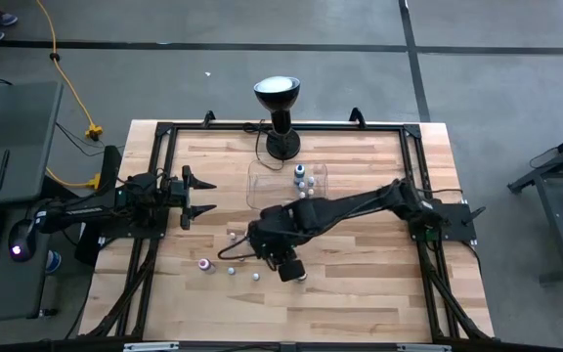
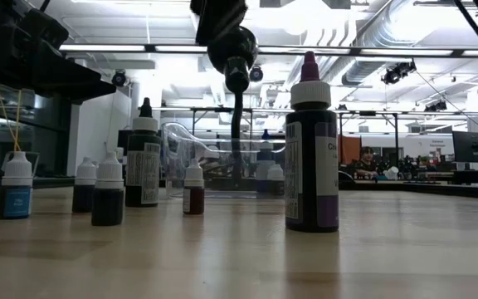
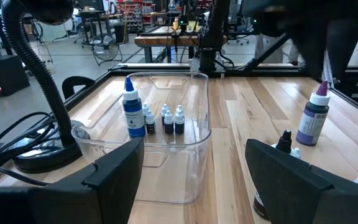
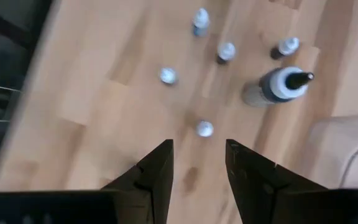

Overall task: Pick & Place food coloring
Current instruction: Put the right orange food coloring bottle into the transparent bin

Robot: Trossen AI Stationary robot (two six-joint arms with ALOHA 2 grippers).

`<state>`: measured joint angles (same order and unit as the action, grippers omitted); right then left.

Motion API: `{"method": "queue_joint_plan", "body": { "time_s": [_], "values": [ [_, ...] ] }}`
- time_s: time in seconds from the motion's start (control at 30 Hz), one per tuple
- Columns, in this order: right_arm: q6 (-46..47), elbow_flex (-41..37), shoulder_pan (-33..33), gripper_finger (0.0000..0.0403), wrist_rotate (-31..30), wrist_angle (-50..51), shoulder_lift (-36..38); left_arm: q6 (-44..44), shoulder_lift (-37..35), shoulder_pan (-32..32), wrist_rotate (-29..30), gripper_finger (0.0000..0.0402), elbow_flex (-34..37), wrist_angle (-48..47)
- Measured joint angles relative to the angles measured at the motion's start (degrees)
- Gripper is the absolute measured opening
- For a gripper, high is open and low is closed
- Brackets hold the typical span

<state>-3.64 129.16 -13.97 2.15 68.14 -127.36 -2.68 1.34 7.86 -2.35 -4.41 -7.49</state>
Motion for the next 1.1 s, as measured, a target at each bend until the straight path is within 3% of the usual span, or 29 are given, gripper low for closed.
{"method": "queue_joint_plan", "body": {
  "time_s": [0.57, 1.1],
  "values": [
    [3.76, -0.15, -0.53, 0.0135, -1.75, 0.30, -7.63, 0.01, 0.00, 0.01, 0.00, 0.0278, -0.01, 0.00],
    [4.92, -8.34, 0.56, 0.0135, -1.64, -9.40, -7.58, 0.01, 0.00, 0.00, 0.00, 0.0278, 0.00, 0.00]
  ]
}}
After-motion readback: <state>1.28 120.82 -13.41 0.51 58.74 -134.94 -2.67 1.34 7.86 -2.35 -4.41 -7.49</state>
